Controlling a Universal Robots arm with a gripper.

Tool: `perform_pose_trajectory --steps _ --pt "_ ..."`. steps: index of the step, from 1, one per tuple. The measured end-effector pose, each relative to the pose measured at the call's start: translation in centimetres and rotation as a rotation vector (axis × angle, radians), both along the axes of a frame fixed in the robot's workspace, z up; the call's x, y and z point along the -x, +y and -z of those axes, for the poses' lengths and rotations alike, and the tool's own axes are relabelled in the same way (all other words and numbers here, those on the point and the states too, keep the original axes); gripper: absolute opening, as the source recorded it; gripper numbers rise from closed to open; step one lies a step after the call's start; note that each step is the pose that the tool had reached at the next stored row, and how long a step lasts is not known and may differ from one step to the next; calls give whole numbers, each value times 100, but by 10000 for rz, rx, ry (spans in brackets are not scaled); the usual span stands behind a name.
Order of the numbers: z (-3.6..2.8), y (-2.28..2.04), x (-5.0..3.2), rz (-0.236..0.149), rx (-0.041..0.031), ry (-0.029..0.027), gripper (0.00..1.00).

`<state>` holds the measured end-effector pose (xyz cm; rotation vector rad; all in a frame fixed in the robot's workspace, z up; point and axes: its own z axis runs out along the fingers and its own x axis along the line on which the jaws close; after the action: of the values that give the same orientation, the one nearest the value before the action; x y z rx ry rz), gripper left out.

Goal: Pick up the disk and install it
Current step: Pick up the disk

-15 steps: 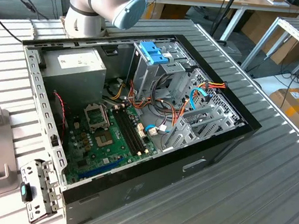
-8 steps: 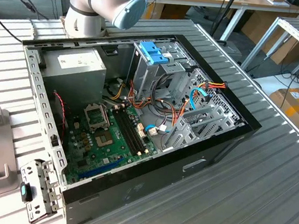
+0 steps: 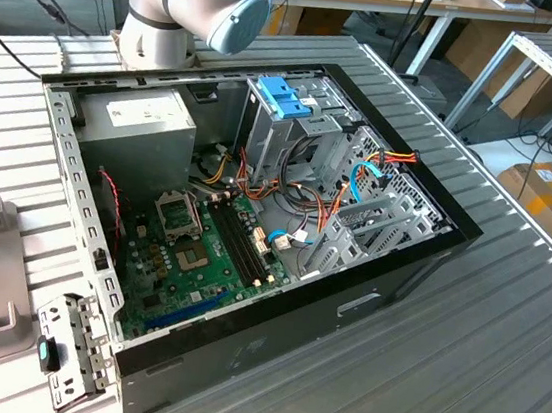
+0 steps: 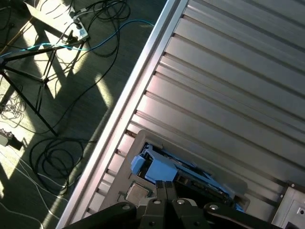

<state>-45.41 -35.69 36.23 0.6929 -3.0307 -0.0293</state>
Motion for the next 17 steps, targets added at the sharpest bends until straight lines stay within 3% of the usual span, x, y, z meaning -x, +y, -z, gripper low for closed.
perform_pose_trajectory --steps 4,13,17 --pt "0 0 0 -111 0 -1 11" --pt "1 0 0 -2172 0 -8 11" --pt "1 0 0 -2876 0 -10 11"
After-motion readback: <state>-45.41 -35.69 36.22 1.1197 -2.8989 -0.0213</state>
